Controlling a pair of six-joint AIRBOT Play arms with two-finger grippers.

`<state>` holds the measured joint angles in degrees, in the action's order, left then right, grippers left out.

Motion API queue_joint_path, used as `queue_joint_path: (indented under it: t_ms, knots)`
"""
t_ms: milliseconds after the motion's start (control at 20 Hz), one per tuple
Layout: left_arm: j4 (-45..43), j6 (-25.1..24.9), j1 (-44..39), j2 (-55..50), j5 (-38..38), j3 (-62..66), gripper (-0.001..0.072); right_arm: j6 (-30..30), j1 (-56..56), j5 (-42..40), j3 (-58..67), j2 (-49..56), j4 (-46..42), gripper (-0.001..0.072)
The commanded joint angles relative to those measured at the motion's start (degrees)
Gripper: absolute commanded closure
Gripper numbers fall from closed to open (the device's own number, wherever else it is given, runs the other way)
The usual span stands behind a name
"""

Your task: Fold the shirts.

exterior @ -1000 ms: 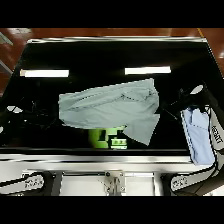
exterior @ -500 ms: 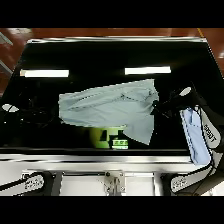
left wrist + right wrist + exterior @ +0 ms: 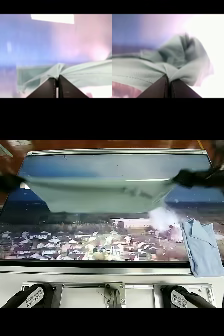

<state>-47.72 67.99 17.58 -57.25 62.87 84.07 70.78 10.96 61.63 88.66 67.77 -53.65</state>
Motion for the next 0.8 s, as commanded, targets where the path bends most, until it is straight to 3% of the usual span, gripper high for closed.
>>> queue_joint_path:
  t_ms: [0, 200, 400, 600, 750]
  knots:
    - [-0.28, -0.2, 0.02, 7.08, -0.28, 20.48, 0.0671, -0.31, 0.35, -7.43, 12.02, -15.23, -2.78, 0.0653]
    - [-3.52, 6.95, 0.0, 14.16, 0.87, 27.52, 0.0671, 7.52, 0.35, -4.15, 16.09, -27.21, -12.72, 0.0653]
    - [-13.29, 7.54, 0.02, 18.93, 13.53, 27.52, 0.0671, 8.72, 0.35, 8.11, 16.09, -33.4, -20.28, 0.0653]
    - [-15.5, 8.9, 0.02, 19.06, 19.34, 27.1, 0.0671, 12.24, 0.35, 10.34, 16.06, -33.66, -21.46, 0.0652]
    - [-15.76, 9.25, 0.02, 18.67, 22.16, 21.99, 0.0671, 13.07, 0.35, 18.73, 16.09, -29.16, -21.51, 0.0653]
